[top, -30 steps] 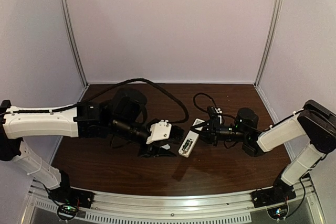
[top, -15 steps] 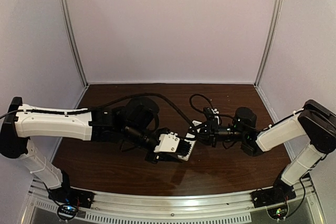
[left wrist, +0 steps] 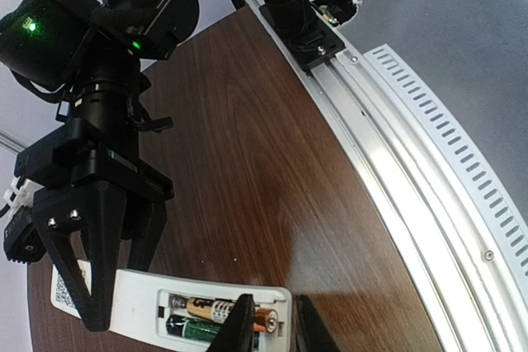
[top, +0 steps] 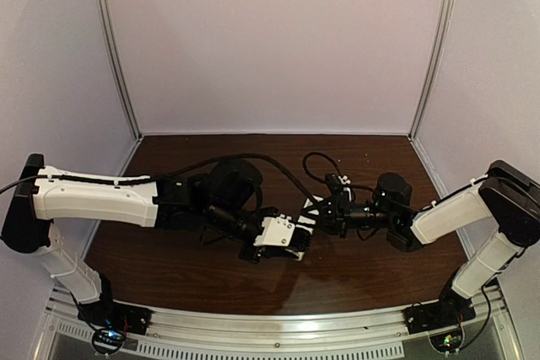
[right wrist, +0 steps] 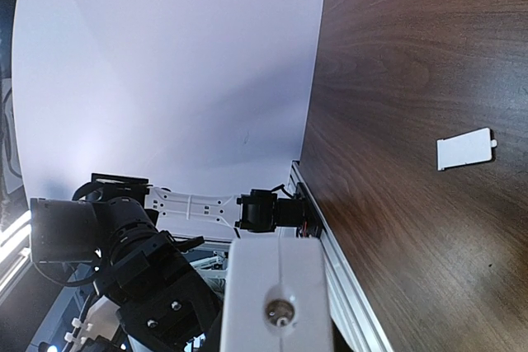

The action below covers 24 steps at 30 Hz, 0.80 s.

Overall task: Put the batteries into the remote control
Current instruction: Press the battery in the battery compartment.

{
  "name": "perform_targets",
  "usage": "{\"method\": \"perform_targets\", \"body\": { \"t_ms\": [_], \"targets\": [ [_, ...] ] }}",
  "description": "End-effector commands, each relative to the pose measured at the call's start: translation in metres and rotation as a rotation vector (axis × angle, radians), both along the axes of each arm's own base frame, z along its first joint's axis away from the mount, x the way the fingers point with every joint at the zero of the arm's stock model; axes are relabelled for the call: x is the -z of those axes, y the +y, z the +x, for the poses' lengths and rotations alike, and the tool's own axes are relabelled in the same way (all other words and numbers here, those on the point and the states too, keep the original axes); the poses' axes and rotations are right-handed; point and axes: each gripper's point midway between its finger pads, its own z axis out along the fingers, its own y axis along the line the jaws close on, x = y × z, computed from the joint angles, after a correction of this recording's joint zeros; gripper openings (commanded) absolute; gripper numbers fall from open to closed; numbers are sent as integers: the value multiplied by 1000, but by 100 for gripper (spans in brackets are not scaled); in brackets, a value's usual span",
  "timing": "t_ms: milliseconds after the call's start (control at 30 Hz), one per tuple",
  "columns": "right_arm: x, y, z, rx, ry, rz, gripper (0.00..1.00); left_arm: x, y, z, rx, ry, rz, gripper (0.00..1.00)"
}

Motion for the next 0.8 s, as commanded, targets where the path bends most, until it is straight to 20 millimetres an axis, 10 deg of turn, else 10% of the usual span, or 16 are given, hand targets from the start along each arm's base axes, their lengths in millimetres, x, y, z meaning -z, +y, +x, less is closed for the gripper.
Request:
{"method": "perform_targets", "body": {
  "t_ms": [0, 767],
  "targets": [
    [-16, 6, -2, -22, -48, 37, 0, -14, -13, 9, -14, -43, -50, 19],
    [-17, 9, -3, -25, -50, 51, 0, -2, -15, 19, -27, 2, -27, 16]
  ]
}}
